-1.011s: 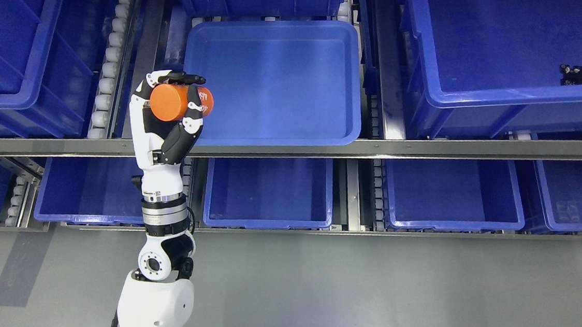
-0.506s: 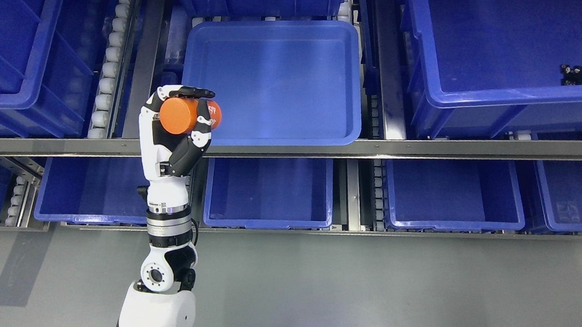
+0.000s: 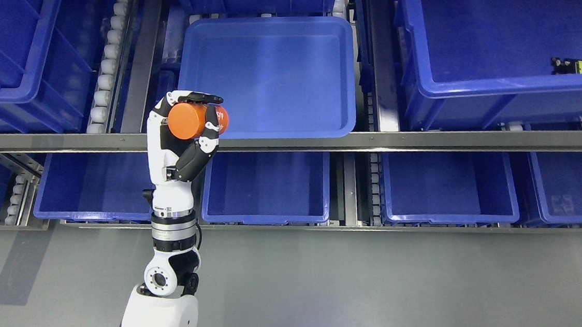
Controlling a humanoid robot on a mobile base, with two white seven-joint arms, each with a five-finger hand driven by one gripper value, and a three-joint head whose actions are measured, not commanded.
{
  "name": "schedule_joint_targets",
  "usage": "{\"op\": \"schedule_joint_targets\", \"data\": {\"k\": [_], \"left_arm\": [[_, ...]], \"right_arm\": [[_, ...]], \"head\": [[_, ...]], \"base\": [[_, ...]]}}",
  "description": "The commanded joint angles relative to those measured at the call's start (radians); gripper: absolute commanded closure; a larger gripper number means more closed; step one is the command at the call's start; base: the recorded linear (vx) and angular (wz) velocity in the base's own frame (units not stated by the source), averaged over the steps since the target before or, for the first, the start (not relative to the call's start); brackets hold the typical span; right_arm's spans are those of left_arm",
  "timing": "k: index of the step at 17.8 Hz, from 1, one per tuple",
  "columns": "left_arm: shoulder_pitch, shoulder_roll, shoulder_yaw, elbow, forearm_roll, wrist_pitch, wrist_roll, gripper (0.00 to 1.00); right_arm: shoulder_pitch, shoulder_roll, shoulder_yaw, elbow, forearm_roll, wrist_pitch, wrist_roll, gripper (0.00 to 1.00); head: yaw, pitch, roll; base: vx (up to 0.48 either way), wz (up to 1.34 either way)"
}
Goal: Grab orange capacitor from left shelf to right desk
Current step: 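Hold the capacitor in the left hand while turning toward the steel table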
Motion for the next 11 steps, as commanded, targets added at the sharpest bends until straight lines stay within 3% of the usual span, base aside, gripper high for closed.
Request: {"op": "schedule_joint_targets", "data": {"k": [1,11], "left_arm": [[0.01,0.017,-0.01,-0.004,-0.002,-0.007,-0.001,0.98],[0.027,0.017,-0.058,-0.003,-0.002,-0.008,-0.001,0.98]], "right_arm": [[0.023,-0.017,-0.011,-0.017,0.006,-0.001,0.0,0.0],[0.023,-0.017,-0.011,-0.017,0.006,-0.001,0.0,0.0]], "head": [[0.0,0.0,0.0],[0.0,0.0,0.0]], "base": [[-0.121,-0.01],[-0.195,-0.12]]}}
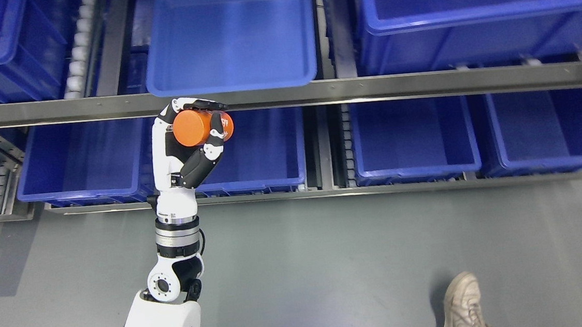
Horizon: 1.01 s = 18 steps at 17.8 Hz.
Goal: Grab orange capacitor from left shelf to right desk
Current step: 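Hold the capacitor in the left hand while turning toward the steel table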
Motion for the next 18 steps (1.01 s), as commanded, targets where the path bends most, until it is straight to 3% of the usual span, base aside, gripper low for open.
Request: {"op": "schedule_joint_targets", "data": {"k": [1,10,18], "left_arm": [[0.004,0.017,-0.038,0.0,0.0,0.0,0.0,0.98],[0.004,0.017,-0.093,0.003,0.0,0.0,0.0,0.98],[-0.003,0.017,-0.106,0.003,-0.002,0.002,-0.001,0.98]], "right_arm": [[0.023,-0.017,-0.011,-0.017,0.006,-0.001,0.0,0.0],[0.023,-0.017,-0.011,-0.017,0.006,-0.001,0.0,0.0],[0.023,-0.017,-0.011,-0.017,0.006,-0.001,0.0,0.0]], "head": [[0.0,0.0,0.0],[0.0,0.0,0.0],[0.0,0.0,0.0]], "base": [[-0.23,-0.36],[-0.179,-0.56],[-0.043,-0.42]]}}
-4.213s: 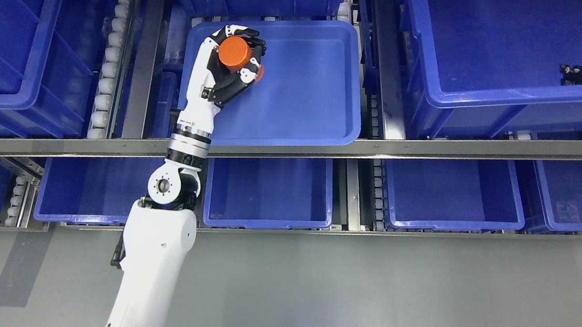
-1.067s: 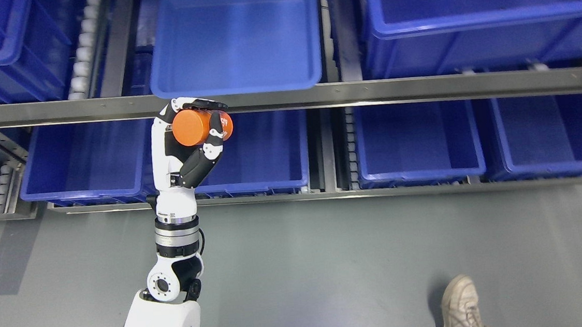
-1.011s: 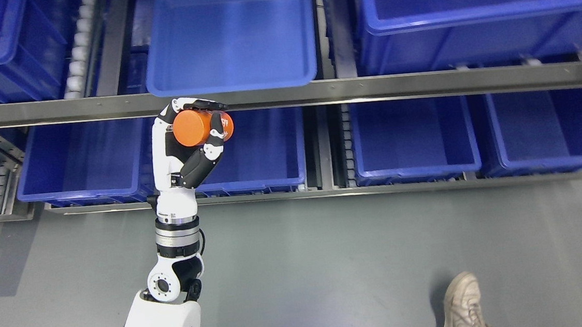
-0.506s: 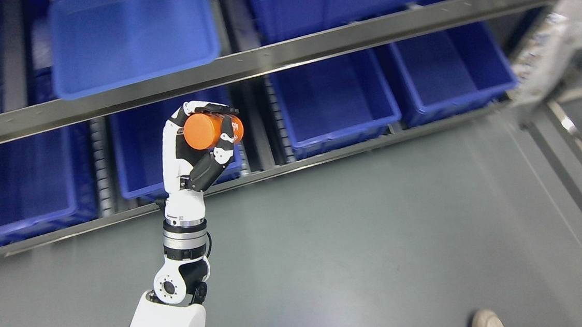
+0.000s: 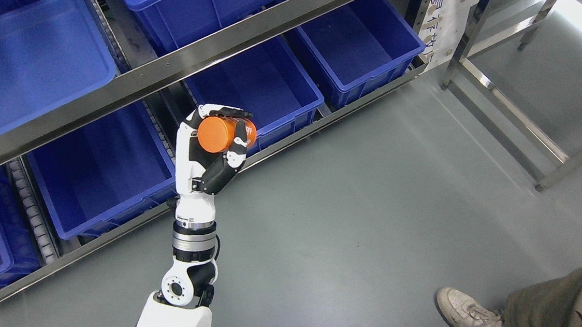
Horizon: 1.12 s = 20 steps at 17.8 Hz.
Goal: Grab orange capacitor from left shelf to right desk
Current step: 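Hold the capacitor in the left hand while turning toward the steel table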
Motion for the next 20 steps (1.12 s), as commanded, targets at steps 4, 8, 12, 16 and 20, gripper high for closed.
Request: {"op": "schedule_joint_targets", "data": {"k": [4,8,12,16,20], "left_arm": [[-0.01,0.017,-0.037,0.001,-0.001,0.009,0.0,0.98],[-0.008,0.017,-0.037,0.001,-0.009,0.009,-0.002,0.98],[-0.013,0.017,-0.088,0.001,-0.025,0.013,-0.002,0.98],[-0.014,0.017,-0.121,0.002,-0.049,0.016,0.0,0.98],[-0.017,0.017,-0.121,0.002,-0.049,0.016,0.0,0.98]], "right_arm": [[0.021,-0.018,-0.011,-0.017,0.006,-0.005,0.0,0.0],[0.023,-0.018,-0.011,-0.017,0.006,-0.005,0.0,0.0],[0.023,-0.018,-0.011,-0.017,0.006,-0.005,0.0,0.0],[0.023,-0.018,-0.011,-0.017,0.006,-0.005,0.0,0.0],[0.023,-0.018,-0.011,-0.017,0.006,-0.005,0.0,0.0]], "head": [[0.0,0.0,0.0],[0.0,0.0,0.0],[0.0,0.0,0.0],[0.0,0.0,0.0],[0.0,0.0,0.0]], "base": [[0.058,-0.03],[0.075,-0.36],[0.121,-0.46],[0.178,-0.44],[0.207,-0.33]]}}
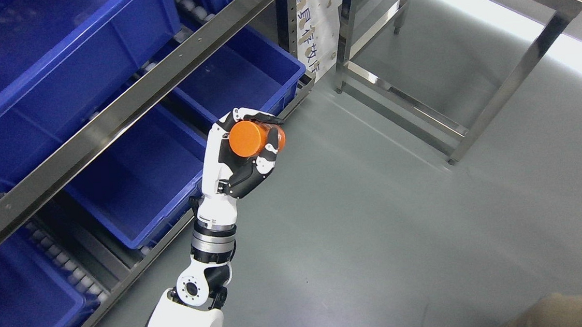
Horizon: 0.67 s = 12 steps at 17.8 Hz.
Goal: Grab orange capacitor from left shelf to right desk
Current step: 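Hold the capacitor in the left hand while turning toward the steel table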
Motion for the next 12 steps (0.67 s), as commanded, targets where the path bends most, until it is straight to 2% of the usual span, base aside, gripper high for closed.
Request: {"op": "schedule_joint_targets", "data": {"k": [1,10,12], "left_arm": [[-0.008,0.017,-0.042,0.001,-0.009,0.0,0.001,0.98],[-0.028,0.017,-0.049,0.006,-0.009,0.018,-0.001,0.98],[-0.027,0.017,-0.094,0.004,-0.009,0.018,-0.001,0.98]], "right_arm": [[0.023,-0.018,-0.011,-0.017,0.006,0.0,0.0,0.0],[0.021,-0.018,-0.011,-0.017,0.006,0.0,0.0,0.0],[0.023,-0.018,-0.011,-0.017,0.006,0.0,0.0,0.0]], "head": [[0.0,0.0,0.0],[0.0,0.0,0.0],[0.0,0.0,0.0]], "base": [[0.234,-0.31],[0.293,-0.28],[0.31,-0.27]]}}
